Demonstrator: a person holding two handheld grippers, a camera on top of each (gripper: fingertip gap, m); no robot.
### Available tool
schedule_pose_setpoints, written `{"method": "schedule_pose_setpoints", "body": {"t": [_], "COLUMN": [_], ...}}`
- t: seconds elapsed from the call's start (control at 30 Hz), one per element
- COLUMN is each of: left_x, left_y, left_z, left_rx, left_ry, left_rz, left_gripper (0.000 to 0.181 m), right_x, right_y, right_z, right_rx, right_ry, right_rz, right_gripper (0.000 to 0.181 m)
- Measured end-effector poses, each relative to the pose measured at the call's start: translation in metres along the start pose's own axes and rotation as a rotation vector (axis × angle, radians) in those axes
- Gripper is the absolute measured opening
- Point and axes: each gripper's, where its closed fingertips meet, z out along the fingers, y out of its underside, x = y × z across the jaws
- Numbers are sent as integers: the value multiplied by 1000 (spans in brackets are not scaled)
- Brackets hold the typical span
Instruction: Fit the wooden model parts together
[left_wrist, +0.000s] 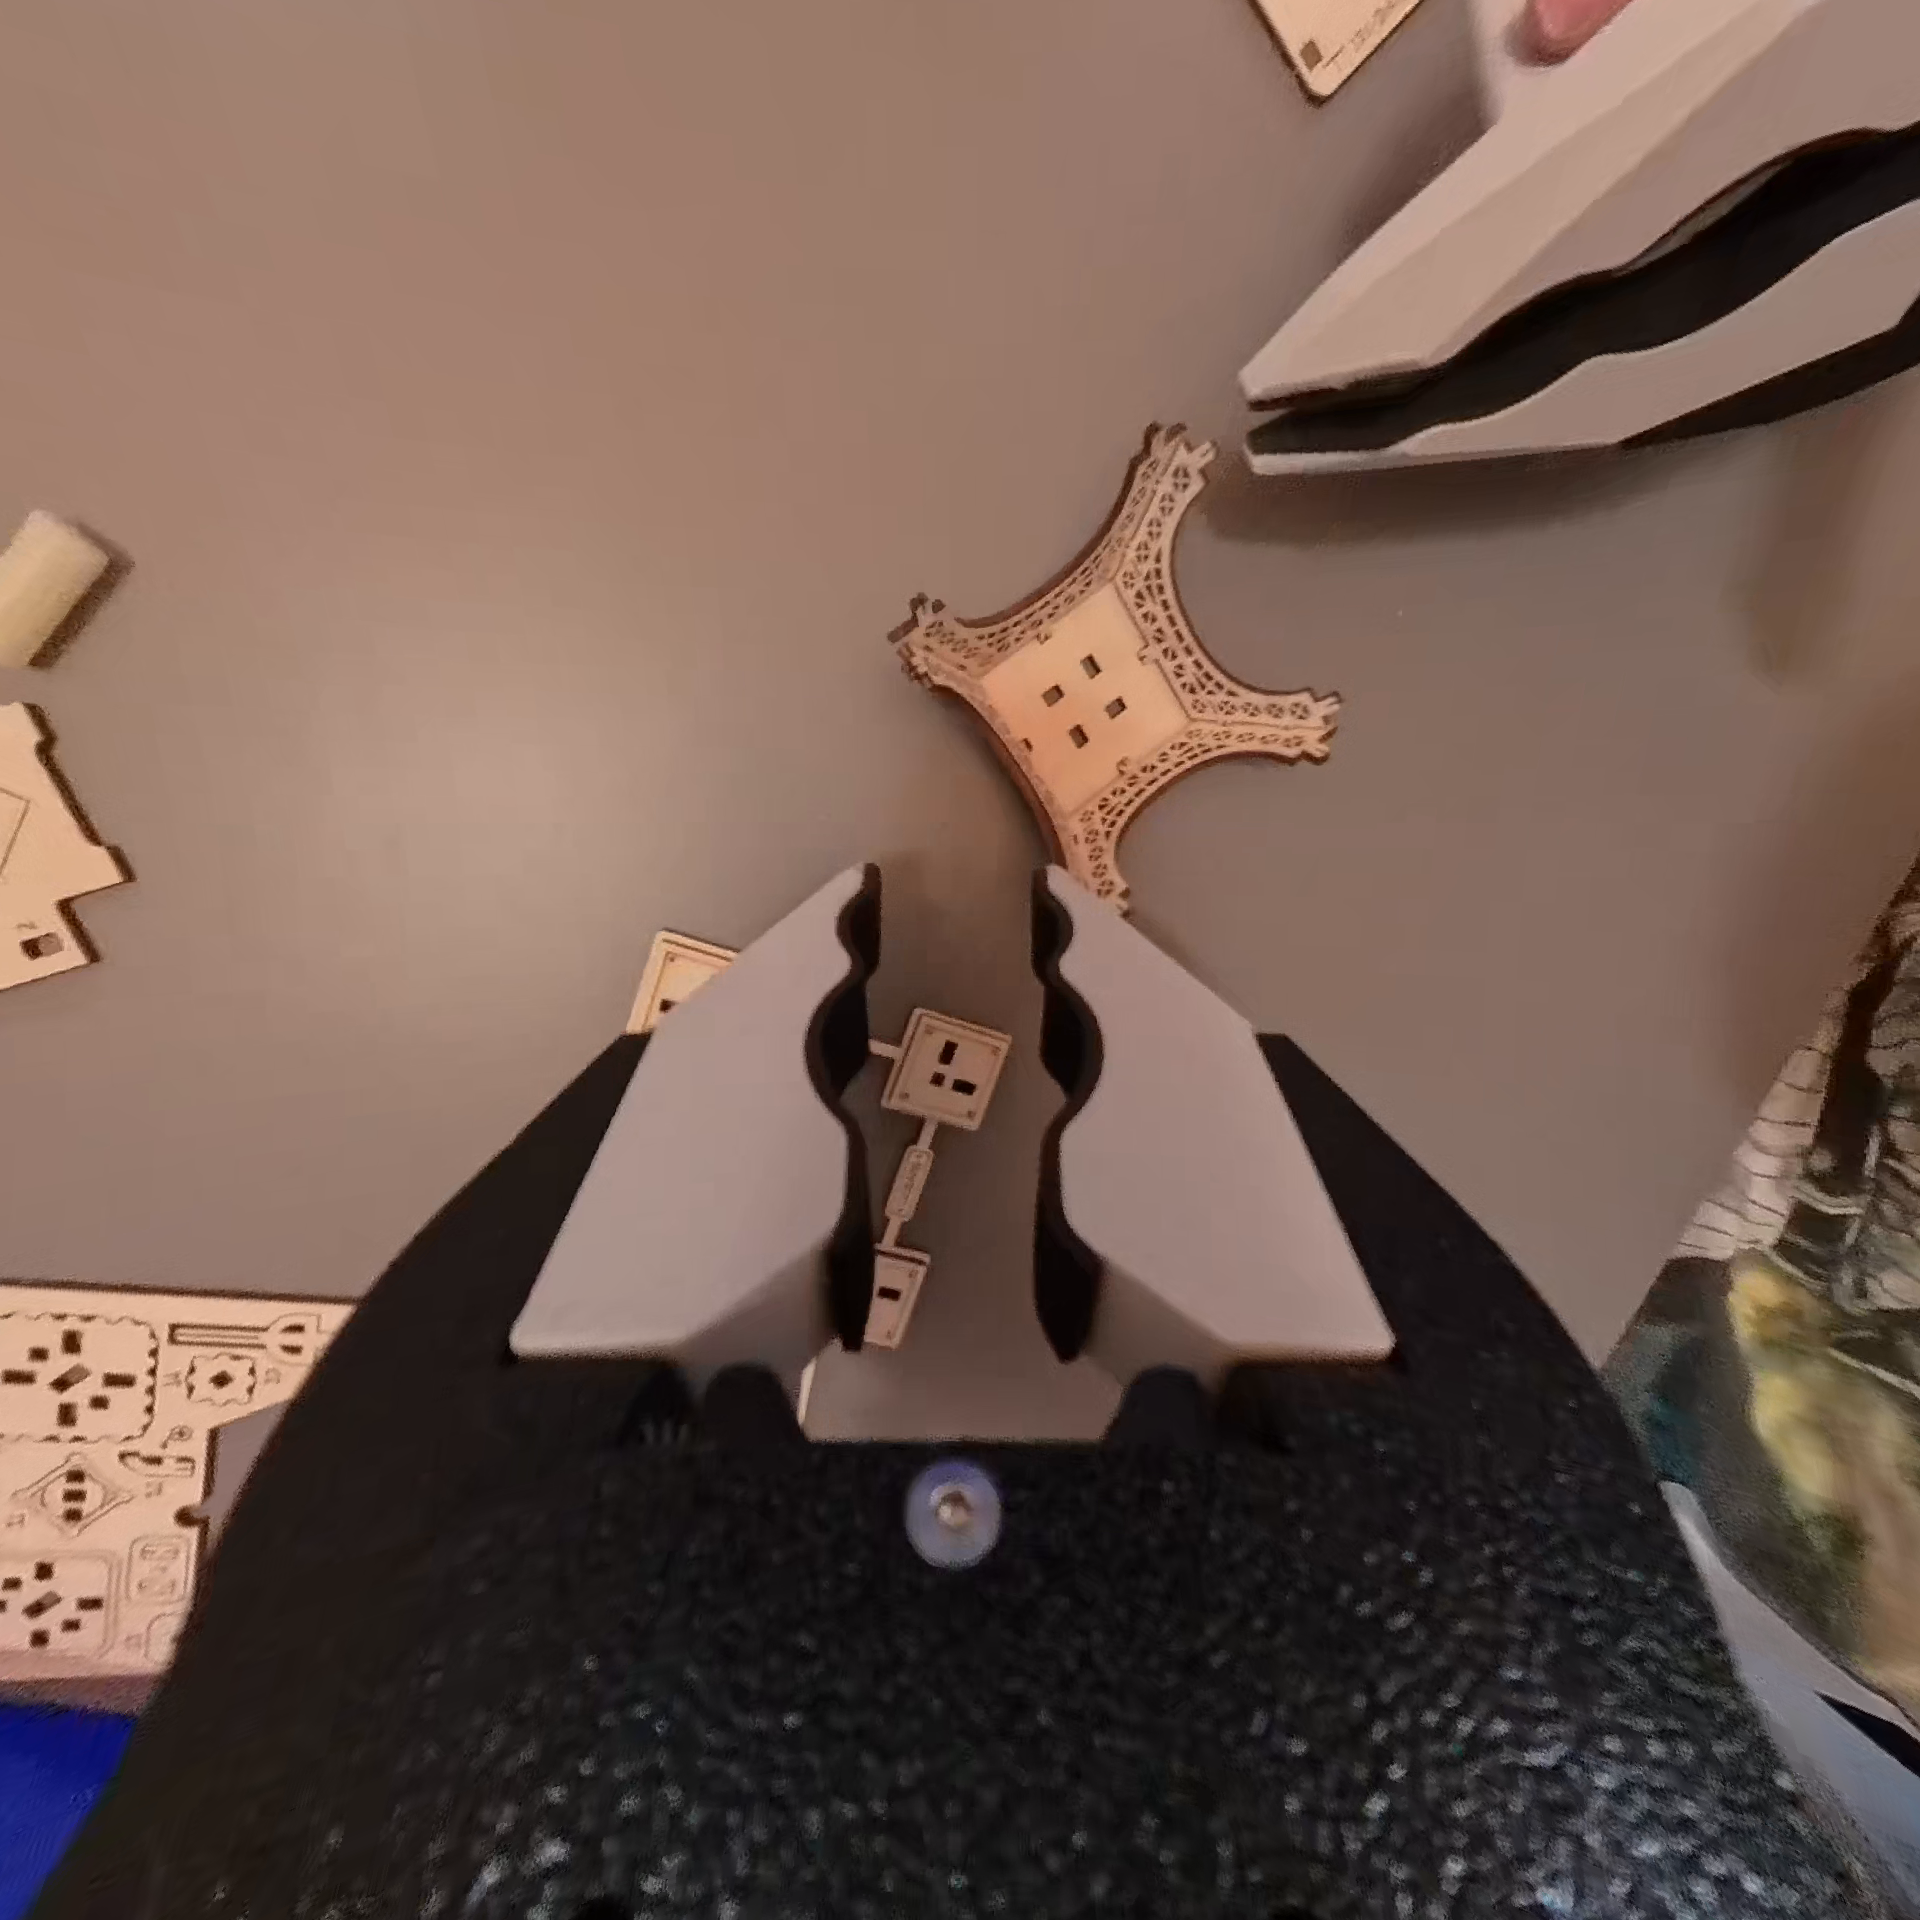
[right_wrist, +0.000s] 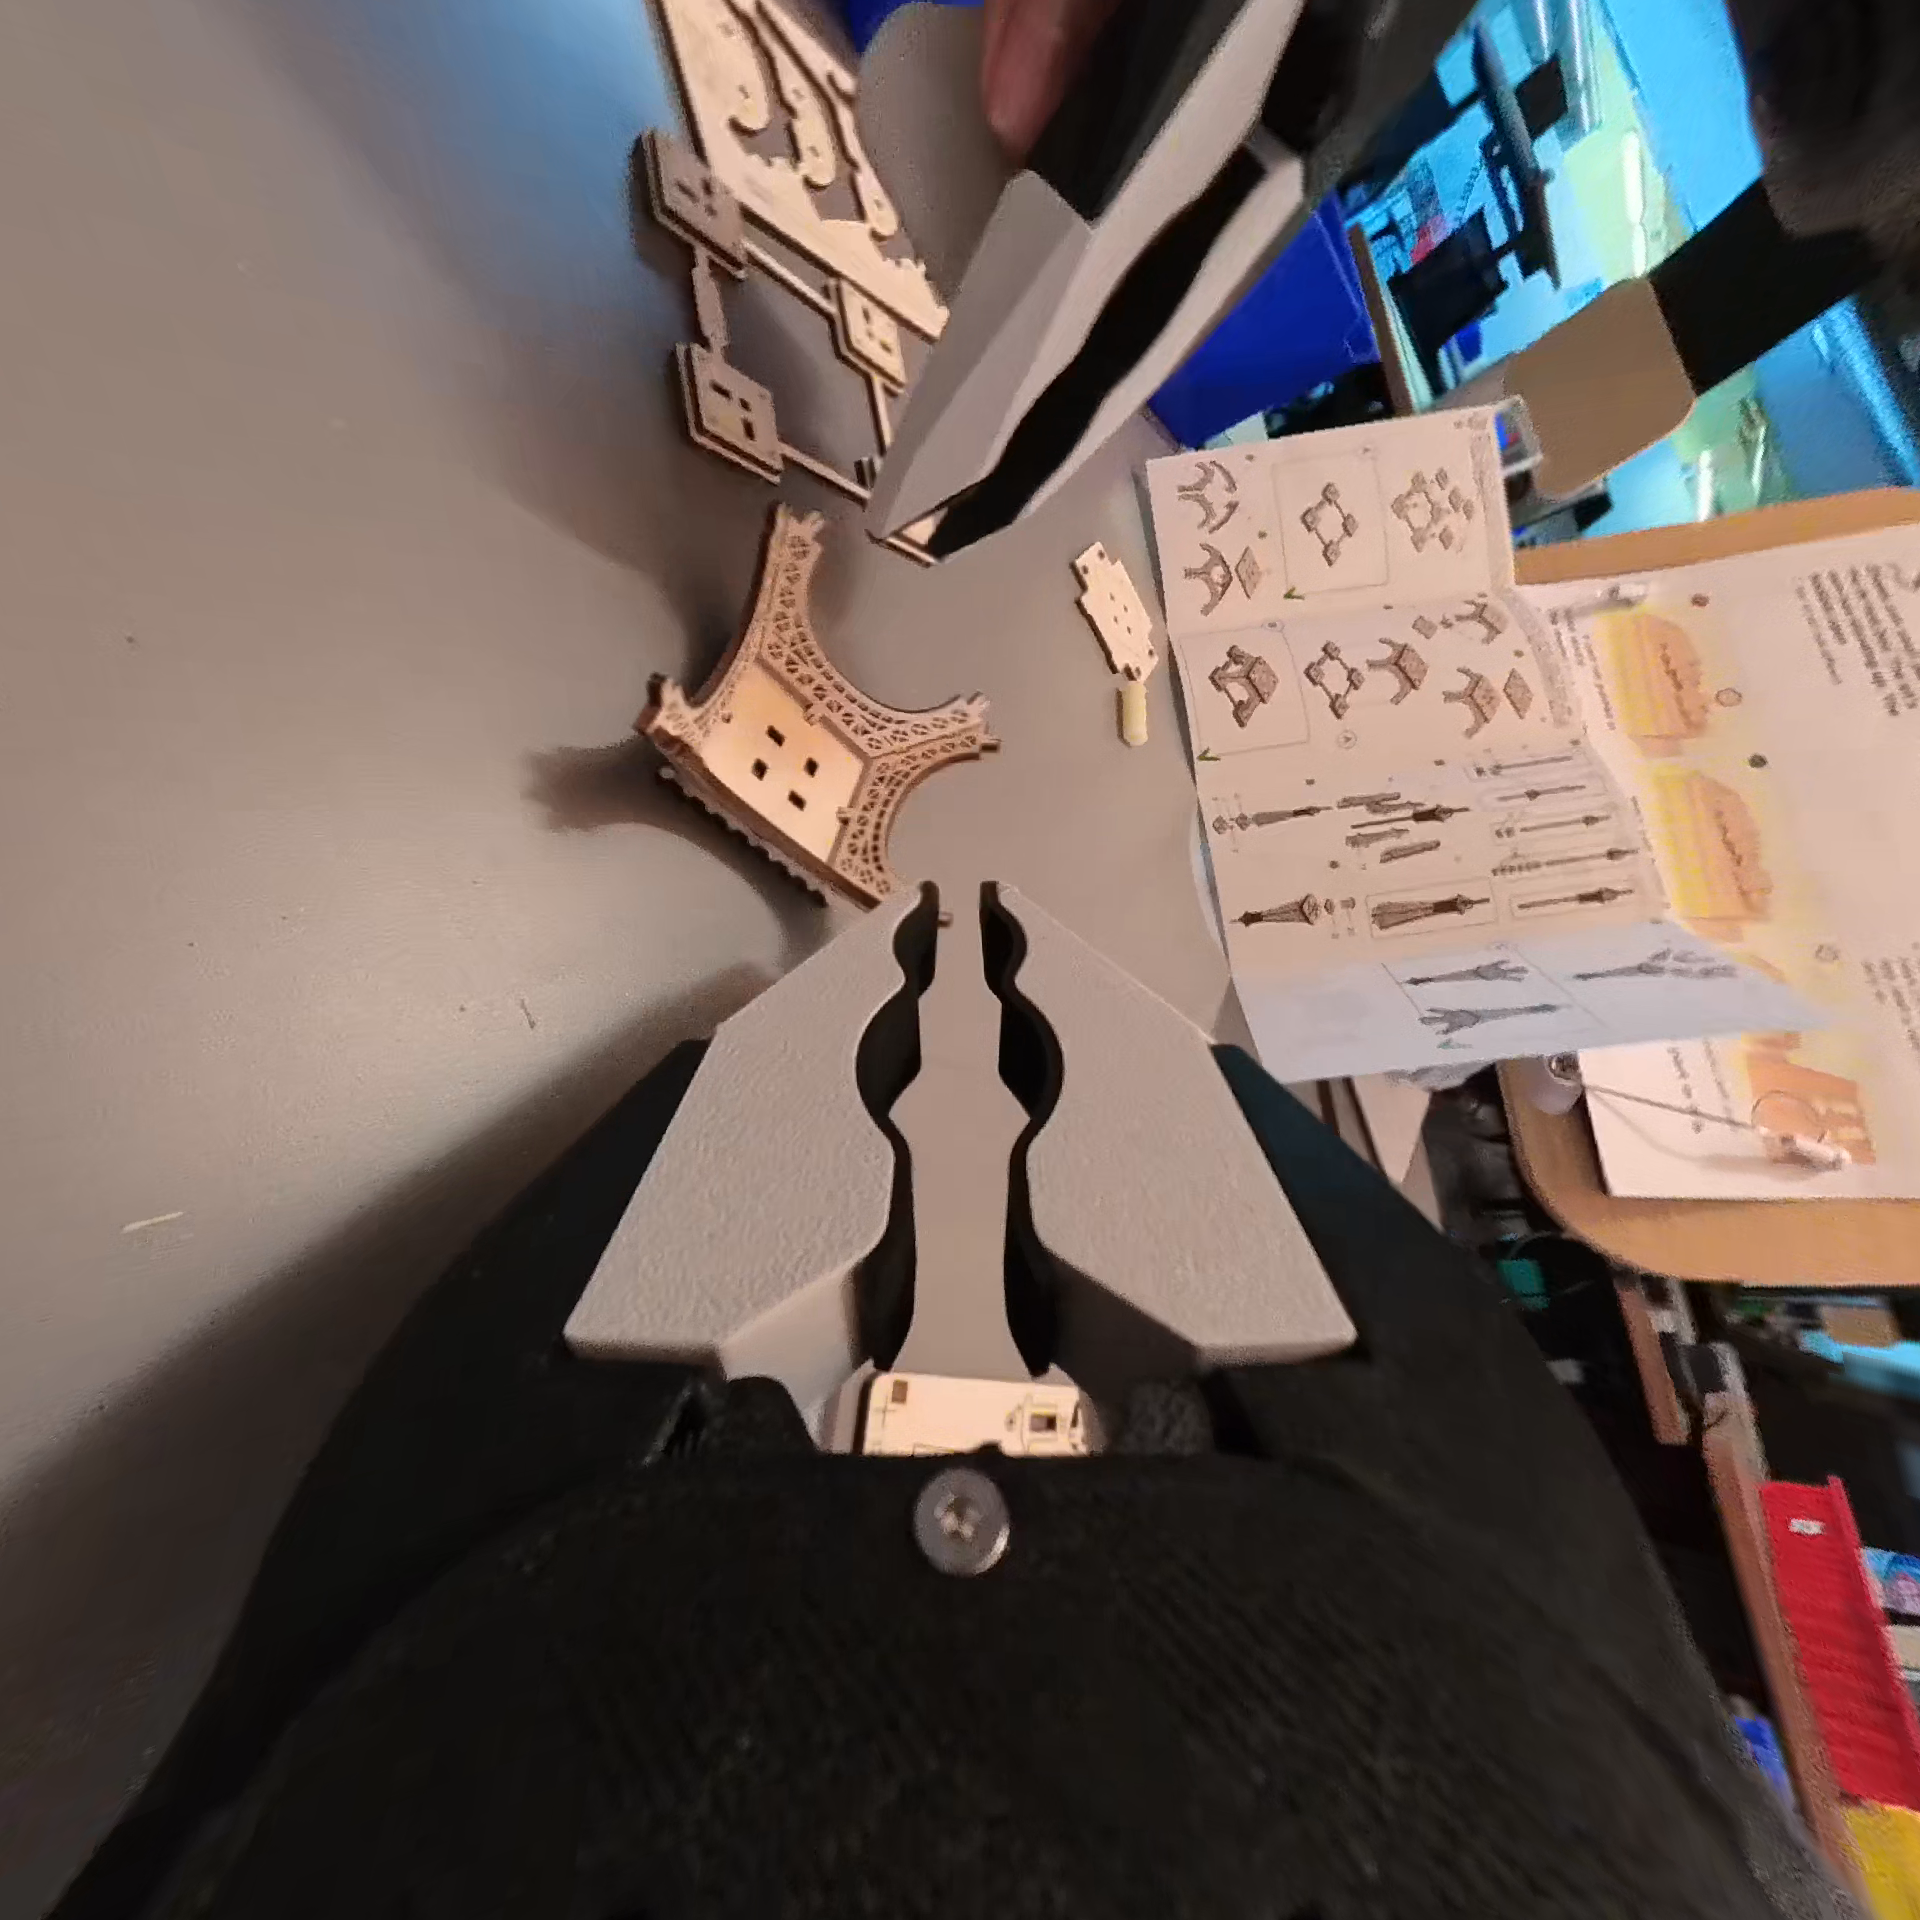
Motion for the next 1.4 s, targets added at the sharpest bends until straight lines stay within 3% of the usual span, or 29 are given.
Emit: {"method": "schedule_pose_setpoints", "body": {"t": [0.17, 0.3, 0.67, 0.83, 1.0, 1.4], "left_x": [4, 8, 18, 14, 1, 18], "left_y": [-14, -12, -10, -8, -4, -9], "left_z": [-2, 10, 25, 28, 31, 25], "left_rx": [-7, -106, -278, -354, -434, -349], "left_ry": [36, 100, 166, 140, 41, 114], "left_rz": [-77, -114, -80, 24, 181, 6], "left_gripper": [19, 15, 5, 0, 0, 3], "right_x": [15, 16, 21, 4, -13, -8], "right_y": [9, 10, 30, 30, 16, 20], "right_z": [-8, -8, -13, -6, 2, 9], "right_rx": [-7, -18, -54, -51, -17, -48], "right_ry": [-5, -56, -114, -206, -275, -198], "right_rz": [217, 434, 764, 795, 688, 659], "right_gripper": [8, 12, 15, 14, 22, 23]}}
